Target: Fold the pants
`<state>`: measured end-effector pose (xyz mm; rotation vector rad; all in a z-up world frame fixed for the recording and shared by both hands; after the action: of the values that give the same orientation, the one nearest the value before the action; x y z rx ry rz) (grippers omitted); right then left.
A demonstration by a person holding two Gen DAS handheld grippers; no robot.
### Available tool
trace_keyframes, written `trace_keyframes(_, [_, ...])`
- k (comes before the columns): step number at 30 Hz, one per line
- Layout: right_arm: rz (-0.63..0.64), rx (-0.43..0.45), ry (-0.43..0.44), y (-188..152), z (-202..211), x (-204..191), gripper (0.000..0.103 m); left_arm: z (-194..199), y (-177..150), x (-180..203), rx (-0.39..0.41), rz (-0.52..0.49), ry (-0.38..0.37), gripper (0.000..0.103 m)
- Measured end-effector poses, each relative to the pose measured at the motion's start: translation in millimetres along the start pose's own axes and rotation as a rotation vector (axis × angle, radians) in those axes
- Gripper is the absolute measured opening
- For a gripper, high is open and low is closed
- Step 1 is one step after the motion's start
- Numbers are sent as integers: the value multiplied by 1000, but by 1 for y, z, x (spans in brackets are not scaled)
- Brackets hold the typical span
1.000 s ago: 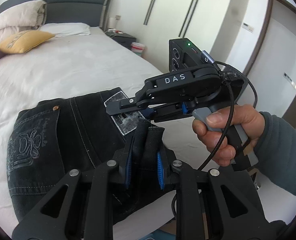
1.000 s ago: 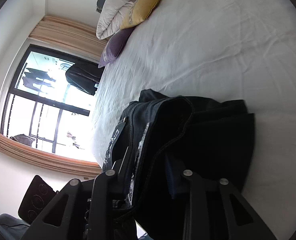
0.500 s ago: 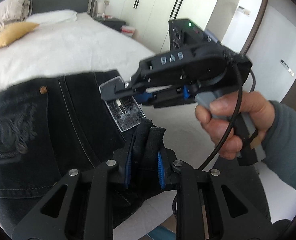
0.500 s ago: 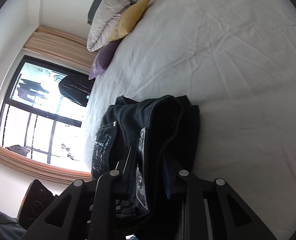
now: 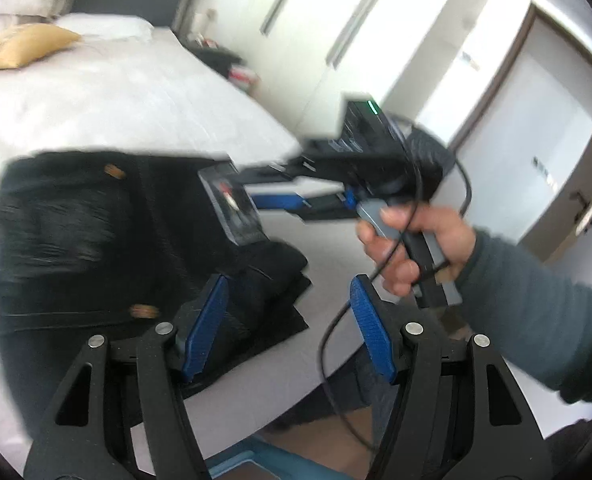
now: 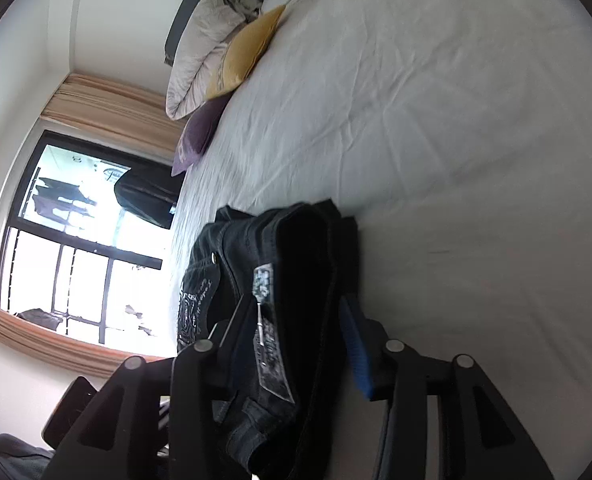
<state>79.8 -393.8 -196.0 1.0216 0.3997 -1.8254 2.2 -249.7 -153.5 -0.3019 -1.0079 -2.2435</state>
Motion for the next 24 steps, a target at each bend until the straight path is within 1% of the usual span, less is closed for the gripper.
trace_keyframes(1, [4,16,28,0,7,-9,47,16,4,-9,32,19,10,64])
trace_keyframes(3, [25,41,75,-1,15,-27,47,34,11,-29,77,49,20,67])
trace_keyframes(5, [51,45,144,-7,12,-51,48,43,24,-49,107,88,39,67])
trace_keyframes(7, [77,28,215,-19,-1,-74,50,43,29,-69,109,136,33,67])
trace_keyframes(8, [84,12,234,-25,-9,-80,54,39,28,-77,106,157,22,67])
trace_keyframes(9, [86,-4,241,-30,-18,-83,54,36,29,-85,97,166,27,67])
trace_keyframes(10, [79,-29,232,-39,-30,-80,54,32,32,-93,76,172,42,67])
trace_keyframes(12, [33,-62,212,-51,-48,-63,54,15,15,-101,20,188,54,67])
trace_keyframes(13, [18,-65,199,-54,-53,-54,53,8,6,-105,4,197,61,67])
trace_keyframes(14, [4,-55,182,-58,-54,-43,49,3,-1,-107,-3,203,67,67])
trace_keyframes(16, [-27,-28,199,-59,-47,-27,38,-2,-9,-110,4,203,73,67])
trace_keyframes(18, [-61,6,228,-59,-34,-14,38,-2,-9,-110,7,197,77,67])
trace_keyframes(19, [-62,19,234,-61,-27,-10,37,-1,-9,-109,4,194,78,67])
trace_keyframes(21, [-53,34,215,-64,-14,-6,39,3,-11,-109,-2,181,84,67])
trace_keyframes(22, [-50,47,212,-63,-6,-6,42,7,-8,-110,5,179,92,67])
trace_keyframes(24, [-45,96,205,-56,10,-13,52,20,-7,-108,37,161,108,67])
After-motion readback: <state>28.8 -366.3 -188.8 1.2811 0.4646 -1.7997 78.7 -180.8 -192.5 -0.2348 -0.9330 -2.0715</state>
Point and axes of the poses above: each gripper's, at about its wrist camera, not at the fingertips, and z roughly against the way its jaws point, x to its right, y to its top, the point moved 8 cm from there along -z, roughly the way its jaws point, and after that the axes turned 10 degrees about -x, right-handed, at the moved point
